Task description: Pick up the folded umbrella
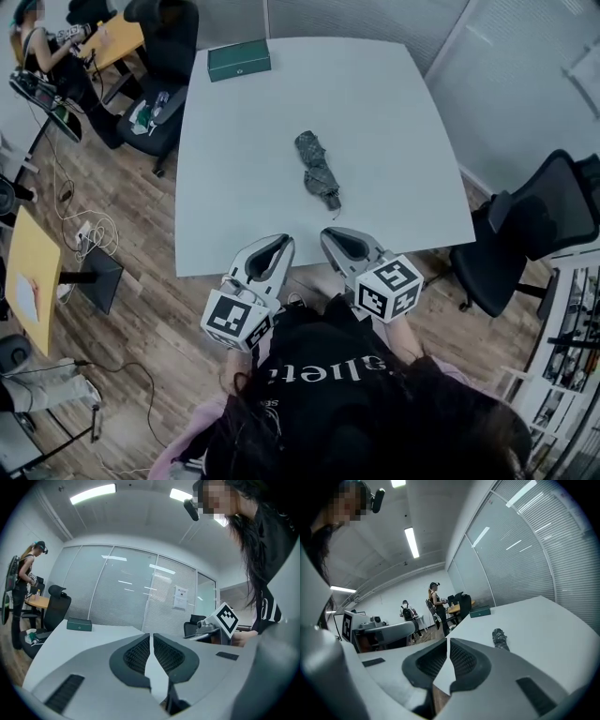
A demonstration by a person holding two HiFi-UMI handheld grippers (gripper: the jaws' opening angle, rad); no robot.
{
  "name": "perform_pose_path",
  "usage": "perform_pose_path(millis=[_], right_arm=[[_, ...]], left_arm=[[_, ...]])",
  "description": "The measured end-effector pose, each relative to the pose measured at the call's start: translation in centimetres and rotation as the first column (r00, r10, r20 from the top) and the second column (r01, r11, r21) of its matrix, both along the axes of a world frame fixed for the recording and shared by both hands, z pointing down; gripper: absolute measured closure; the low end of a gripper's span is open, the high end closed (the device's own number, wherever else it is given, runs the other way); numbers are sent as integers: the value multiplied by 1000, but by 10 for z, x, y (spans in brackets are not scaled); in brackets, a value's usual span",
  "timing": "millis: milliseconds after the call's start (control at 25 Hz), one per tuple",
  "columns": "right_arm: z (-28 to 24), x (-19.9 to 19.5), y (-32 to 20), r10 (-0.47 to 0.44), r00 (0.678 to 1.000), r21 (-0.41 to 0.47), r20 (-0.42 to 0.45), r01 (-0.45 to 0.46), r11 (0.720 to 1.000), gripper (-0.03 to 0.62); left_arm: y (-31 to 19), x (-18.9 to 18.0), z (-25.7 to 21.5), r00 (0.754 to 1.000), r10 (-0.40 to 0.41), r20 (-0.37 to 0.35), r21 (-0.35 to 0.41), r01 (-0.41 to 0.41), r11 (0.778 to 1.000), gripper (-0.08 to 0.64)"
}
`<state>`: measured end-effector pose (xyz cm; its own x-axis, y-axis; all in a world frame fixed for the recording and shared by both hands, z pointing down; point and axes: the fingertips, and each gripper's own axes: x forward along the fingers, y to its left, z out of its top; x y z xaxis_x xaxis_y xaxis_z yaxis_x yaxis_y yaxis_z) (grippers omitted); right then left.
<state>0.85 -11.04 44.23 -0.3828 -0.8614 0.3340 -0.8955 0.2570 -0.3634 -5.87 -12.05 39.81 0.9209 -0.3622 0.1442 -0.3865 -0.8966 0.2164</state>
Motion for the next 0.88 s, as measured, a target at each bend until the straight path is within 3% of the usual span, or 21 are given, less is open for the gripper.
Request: perform_pose_path(millis=[280, 880], right_arm=[[9, 25, -11, 10, 1000, -30, 1, -10, 999, 560], [67, 85, -90, -112, 994, -136, -16, 109, 985, 558]], left_arm=[[-8, 18, 8, 1000, -6, 8, -24, 6, 1000, 522], [-59, 37, 10, 978, -205, 31, -35, 206, 978, 522]])
